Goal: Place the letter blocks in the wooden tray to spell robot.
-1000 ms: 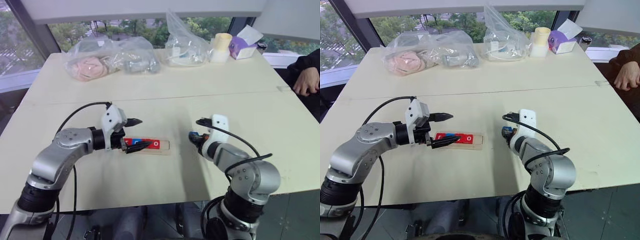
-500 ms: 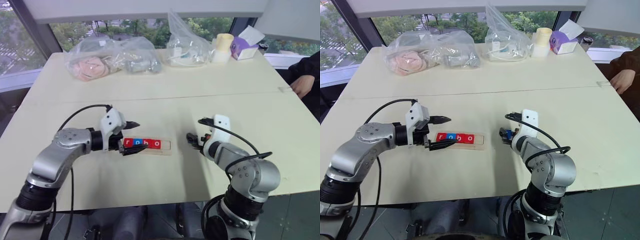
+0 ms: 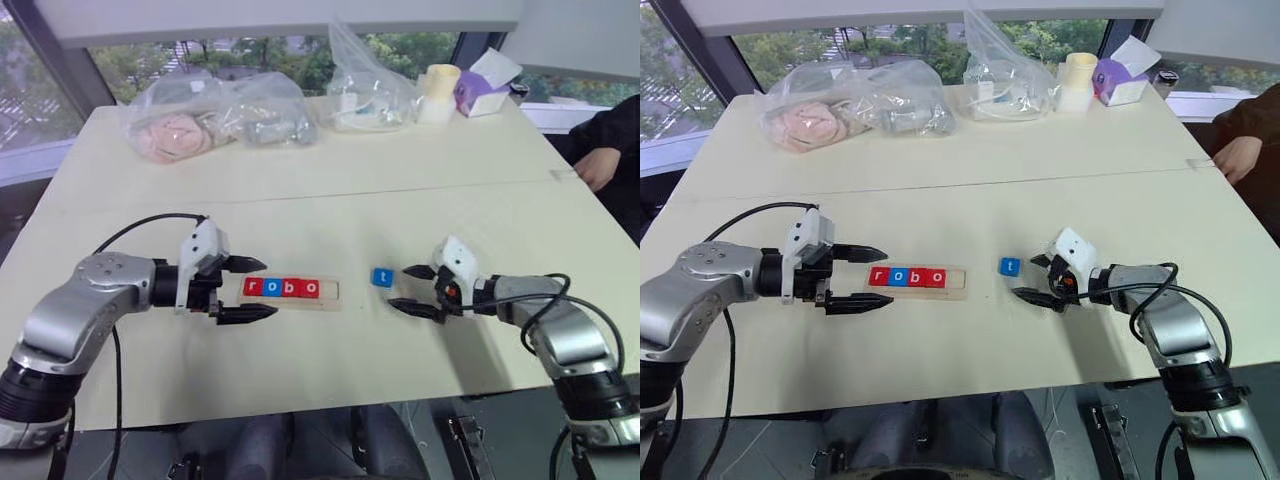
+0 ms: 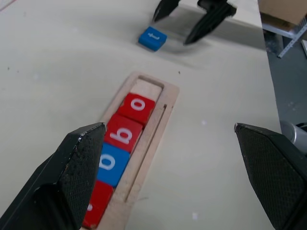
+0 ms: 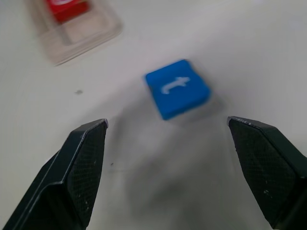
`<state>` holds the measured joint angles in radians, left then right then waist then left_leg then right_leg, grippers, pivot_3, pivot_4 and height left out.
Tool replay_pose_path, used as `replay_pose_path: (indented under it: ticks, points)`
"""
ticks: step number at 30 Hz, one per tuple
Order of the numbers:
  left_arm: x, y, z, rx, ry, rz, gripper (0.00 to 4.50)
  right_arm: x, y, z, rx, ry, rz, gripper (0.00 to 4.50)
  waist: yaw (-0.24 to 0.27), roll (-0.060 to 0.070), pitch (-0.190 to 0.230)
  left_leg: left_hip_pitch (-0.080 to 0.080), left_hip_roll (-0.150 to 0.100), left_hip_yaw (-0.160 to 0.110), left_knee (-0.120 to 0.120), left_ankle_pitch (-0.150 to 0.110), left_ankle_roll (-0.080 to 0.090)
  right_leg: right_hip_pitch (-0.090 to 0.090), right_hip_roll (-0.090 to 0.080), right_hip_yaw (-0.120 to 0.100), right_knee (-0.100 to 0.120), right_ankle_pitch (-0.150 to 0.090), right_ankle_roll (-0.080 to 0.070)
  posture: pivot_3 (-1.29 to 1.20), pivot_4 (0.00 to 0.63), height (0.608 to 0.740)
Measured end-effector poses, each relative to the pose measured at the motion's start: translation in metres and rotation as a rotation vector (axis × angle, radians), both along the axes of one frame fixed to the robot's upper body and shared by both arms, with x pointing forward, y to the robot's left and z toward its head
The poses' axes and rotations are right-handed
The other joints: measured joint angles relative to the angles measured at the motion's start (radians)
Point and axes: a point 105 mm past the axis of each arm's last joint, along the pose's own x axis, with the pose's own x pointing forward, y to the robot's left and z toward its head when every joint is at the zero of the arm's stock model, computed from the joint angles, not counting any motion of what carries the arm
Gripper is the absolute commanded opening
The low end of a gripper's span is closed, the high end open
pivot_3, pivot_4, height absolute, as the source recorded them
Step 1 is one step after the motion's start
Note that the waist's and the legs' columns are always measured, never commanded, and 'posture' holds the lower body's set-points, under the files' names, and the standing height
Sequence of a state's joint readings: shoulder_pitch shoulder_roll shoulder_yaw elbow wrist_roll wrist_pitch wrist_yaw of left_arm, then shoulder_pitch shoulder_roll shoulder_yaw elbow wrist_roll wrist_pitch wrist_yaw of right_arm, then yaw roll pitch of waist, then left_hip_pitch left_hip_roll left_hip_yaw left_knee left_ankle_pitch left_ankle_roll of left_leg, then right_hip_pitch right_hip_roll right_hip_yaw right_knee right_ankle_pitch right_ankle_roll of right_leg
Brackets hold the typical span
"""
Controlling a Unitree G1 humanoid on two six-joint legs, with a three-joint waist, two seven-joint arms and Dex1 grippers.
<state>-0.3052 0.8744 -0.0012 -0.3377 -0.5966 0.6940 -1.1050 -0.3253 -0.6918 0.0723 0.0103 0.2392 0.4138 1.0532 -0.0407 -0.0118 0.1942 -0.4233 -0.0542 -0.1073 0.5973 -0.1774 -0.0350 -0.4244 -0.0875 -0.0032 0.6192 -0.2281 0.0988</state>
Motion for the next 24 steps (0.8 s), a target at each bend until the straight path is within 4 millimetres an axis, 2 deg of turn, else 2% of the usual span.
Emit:
replay_pose_path:
  ticks: [4,7,10,14,19,24]
  points:
    - [-0.008,-0.002,0.005,0.004,-0.002,-0.009,4.50,0.018,0.001,0.008,-0.028,-0.107,0.079,4.10,-0.001,0.000,0.000,0.000,0.000,-0.001,-0.001,0.000,0.000,0.000,0.000,0.000,0.000,0.002,-0.003,0.00,0.150,0.740]
    - [-0.011,0.002,0.003,0.045,-0.006,0.008,4.50,0.025,0.006,0.002,-0.046,-0.119,0.122,4.10,0.002,0.000,0.000,0.000,0.000,-0.001,-0.001,0.000,0.000,0.000,0.000,0.000,0.000,0.002,-0.003,0.00,0.150,0.740]
    - [-0.010,0.004,0.007,0.049,-0.028,0.029,4.50,0.023,0.008,-0.007,-0.047,-0.100,0.152,3.22,0.010,0.000,0.000,0.000,-0.001,-0.001,-0.001,0.000,0.000,0.000,0.000,0.000,0.000,0.002,-0.003,0.00,0.150,0.740]
    - [-0.009,0.007,0.004,0.051,-0.017,0.058,4.50,0.019,0.013,-0.009,-0.054,-0.103,0.204,1.23,0.019,0.000,0.000,0.000,0.000,-0.001,0.000,0.000,0.000,0.000,0.000,0.000,0.001,0.002,-0.003,0.00,0.150,0.740]
    - [-0.009,0.009,0.004,0.055,-0.016,0.062,4.50,0.022,0.018,-0.006,-0.020,-0.104,0.170,1.17,0.023,0.000,0.000,0.000,0.000,-0.001,0.000,0.000,0.000,0.000,0.000,0.001,0.001,0.002,-0.003,0.00,0.150,0.740]
    - [-0.009,0.016,0.004,0.108,-0.038,0.075,4.50,0.017,0.049,0.028,0.004,-0.157,0.263,1.17,0.023,0.000,0.000,0.000,0.000,-0.001,0.000,0.000,-0.001,-0.001,0.000,0.001,0.002,0.002,-0.003,0.00,0.150,0.740]
